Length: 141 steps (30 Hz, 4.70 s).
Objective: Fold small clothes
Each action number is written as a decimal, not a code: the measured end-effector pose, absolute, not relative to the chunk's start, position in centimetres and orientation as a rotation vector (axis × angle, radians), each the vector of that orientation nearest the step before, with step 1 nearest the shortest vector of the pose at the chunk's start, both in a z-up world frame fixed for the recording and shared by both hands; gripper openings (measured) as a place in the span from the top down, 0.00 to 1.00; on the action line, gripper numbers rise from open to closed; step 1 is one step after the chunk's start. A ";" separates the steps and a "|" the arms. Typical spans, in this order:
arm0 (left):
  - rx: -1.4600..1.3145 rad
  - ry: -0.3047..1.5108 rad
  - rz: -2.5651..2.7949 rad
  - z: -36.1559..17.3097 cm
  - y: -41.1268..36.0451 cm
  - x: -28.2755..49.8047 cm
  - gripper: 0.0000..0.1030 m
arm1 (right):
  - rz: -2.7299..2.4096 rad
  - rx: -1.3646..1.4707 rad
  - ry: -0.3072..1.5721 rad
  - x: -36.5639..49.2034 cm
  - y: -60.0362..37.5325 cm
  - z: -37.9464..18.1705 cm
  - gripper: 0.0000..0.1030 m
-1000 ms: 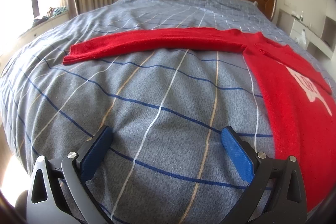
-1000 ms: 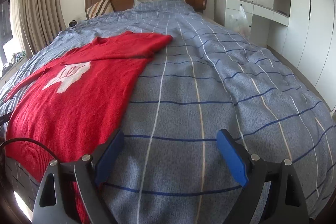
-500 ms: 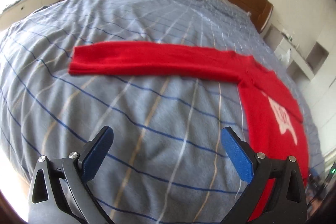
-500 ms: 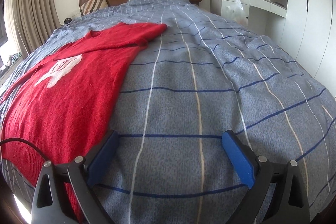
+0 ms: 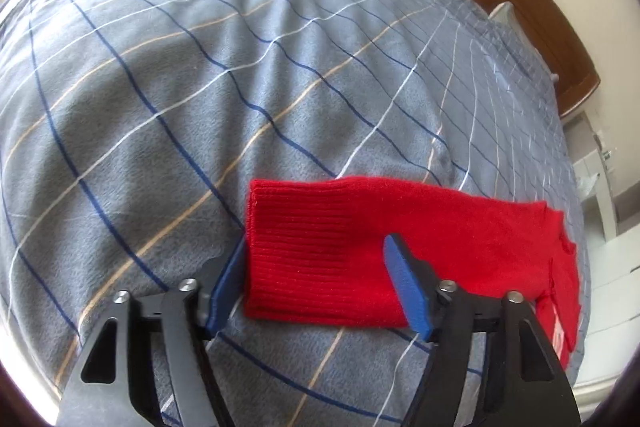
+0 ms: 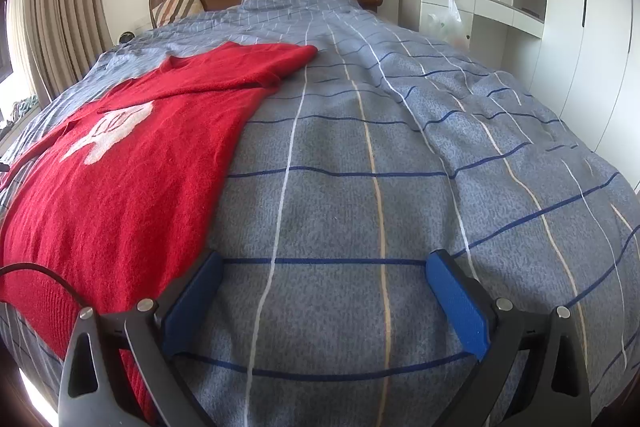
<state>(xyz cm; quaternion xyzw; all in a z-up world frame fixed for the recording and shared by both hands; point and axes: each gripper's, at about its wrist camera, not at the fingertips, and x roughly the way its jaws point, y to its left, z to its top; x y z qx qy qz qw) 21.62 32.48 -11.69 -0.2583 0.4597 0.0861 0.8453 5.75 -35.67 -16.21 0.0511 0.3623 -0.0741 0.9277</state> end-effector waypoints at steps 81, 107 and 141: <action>-0.203 0.861 -0.215 -10.5 11.1 16.1 0.38 | -0.141 0.093 0.760 6.0 -35.9 -16.1 0.01; -0.128 0.749 -0.002 -10.3 11.1 12.5 0.16 | -0.111 -0.075 0.666 5.9 -36.3 -10.8 0.01; -0.143 0.777 0.018 -14.2 14.6 20.0 0.00 | -0.206 0.114 0.899 19.3 -43.8 -16.0 0.00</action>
